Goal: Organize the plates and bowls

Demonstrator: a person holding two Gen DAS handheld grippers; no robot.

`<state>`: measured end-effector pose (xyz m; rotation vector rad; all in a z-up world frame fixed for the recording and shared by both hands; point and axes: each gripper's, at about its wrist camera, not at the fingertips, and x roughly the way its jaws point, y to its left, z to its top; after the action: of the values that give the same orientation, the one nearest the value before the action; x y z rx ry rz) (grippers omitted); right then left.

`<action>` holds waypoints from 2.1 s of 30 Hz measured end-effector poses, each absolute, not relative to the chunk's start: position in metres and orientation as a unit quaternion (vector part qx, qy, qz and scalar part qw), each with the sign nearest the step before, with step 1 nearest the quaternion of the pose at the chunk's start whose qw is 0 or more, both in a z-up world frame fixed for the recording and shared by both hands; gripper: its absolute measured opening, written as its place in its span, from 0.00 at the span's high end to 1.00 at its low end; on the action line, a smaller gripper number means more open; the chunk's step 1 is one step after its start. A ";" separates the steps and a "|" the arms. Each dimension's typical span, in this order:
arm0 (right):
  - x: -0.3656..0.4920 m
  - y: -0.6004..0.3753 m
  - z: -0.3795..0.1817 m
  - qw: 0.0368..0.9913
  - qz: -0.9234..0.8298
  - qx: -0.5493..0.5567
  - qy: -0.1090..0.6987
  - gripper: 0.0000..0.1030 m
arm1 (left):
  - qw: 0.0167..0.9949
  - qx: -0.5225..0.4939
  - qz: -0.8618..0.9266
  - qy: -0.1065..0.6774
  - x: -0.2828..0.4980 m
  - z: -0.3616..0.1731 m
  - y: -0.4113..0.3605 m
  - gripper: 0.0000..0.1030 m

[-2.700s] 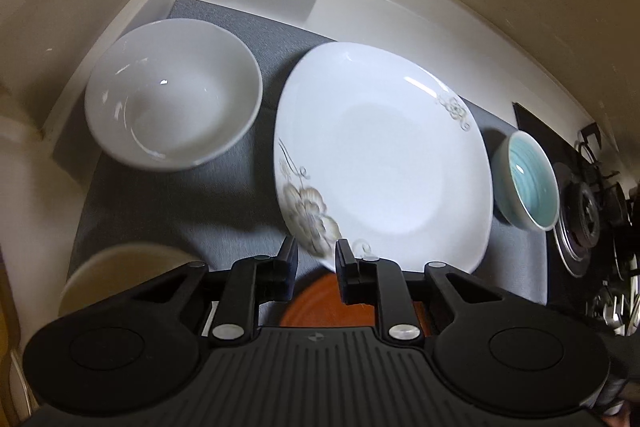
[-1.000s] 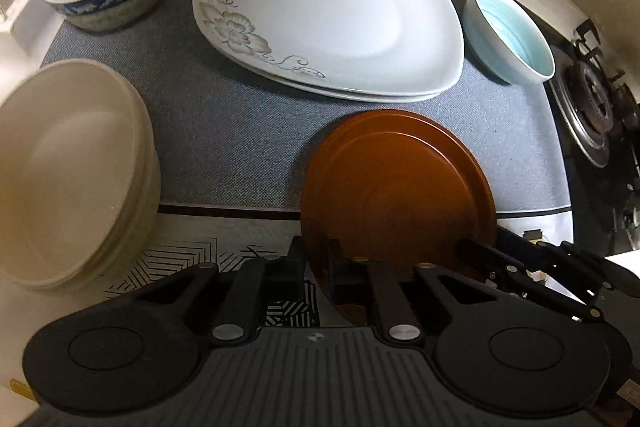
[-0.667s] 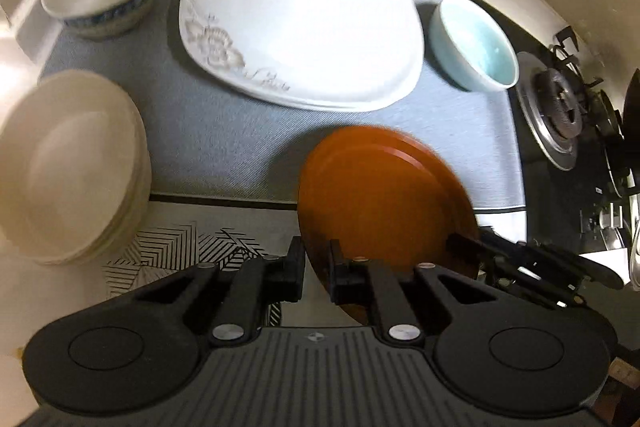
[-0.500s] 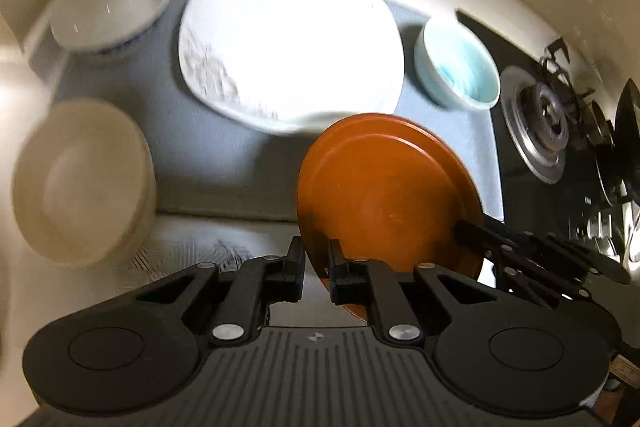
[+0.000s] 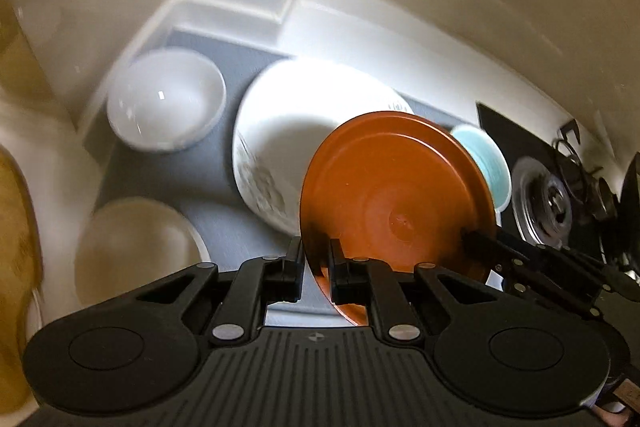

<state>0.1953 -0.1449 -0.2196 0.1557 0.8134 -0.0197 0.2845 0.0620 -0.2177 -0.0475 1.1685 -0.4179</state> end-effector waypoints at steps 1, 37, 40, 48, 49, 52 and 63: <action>0.199 -0.143 -0.221 0.917 -0.011 0.071 0.392 0.84 | 0.816 -0.019 -0.194 0.544 0.287 -0.219 0.061 0.88; 0.306 -0.163 -0.313 0.896 -0.033 0.090 0.434 0.84 | 0.843 0.047 -0.171 0.509 0.378 -0.308 0.016 0.88; 0.302 -0.167 -0.313 0.896 -0.033 0.099 0.432 0.83 | 0.838 0.042 -0.186 0.512 0.378 -0.308 0.021 0.88; 0.294 -0.165 -0.302 0.902 -0.060 0.072 0.421 0.82 | 0.853 0.027 -0.190 0.486 0.368 -0.287 0.038 0.79; 0.292 -0.162 -0.299 0.904 -0.063 0.070 0.417 0.82 | 0.852 0.017 -0.194 0.487 0.367 -0.284 0.045 0.78; 0.282 -0.154 -0.283 0.916 -0.036 0.091 0.388 0.72 | 0.855 -0.018 -0.194 0.481 0.359 -0.272 0.079 0.60; 0.306 -0.101 -0.270 0.907 0.100 0.146 0.382 0.09 | 0.891 -0.075 -0.125 0.430 0.358 -0.268 0.179 0.44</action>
<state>0.3060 -0.1010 -0.2703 0.3013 0.7882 0.2071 0.3580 0.1793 -0.2676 -0.1565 0.8937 -0.2605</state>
